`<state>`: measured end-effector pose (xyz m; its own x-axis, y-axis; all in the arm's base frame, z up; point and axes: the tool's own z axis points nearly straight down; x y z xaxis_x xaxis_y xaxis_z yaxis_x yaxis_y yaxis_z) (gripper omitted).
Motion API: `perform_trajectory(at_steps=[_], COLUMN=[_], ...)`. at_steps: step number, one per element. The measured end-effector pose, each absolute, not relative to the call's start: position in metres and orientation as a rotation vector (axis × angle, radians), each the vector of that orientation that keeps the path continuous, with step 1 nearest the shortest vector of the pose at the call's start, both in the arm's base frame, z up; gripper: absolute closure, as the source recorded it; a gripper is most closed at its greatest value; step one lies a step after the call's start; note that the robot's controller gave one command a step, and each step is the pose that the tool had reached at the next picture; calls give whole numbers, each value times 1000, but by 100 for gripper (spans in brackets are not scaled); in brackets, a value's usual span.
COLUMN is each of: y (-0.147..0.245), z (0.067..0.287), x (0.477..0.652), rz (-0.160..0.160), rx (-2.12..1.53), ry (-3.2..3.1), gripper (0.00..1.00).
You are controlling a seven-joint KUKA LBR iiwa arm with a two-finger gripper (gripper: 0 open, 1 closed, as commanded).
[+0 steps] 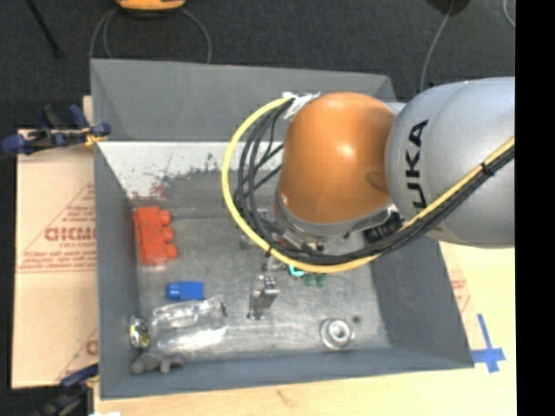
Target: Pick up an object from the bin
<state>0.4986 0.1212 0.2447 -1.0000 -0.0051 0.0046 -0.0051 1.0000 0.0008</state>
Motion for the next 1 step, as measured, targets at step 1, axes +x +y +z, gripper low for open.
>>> perform_trajectory(at_steps=[1], y=[177], z=[85], x=[533], rz=[4], rx=[325], ry=[-3131], gripper=[0])
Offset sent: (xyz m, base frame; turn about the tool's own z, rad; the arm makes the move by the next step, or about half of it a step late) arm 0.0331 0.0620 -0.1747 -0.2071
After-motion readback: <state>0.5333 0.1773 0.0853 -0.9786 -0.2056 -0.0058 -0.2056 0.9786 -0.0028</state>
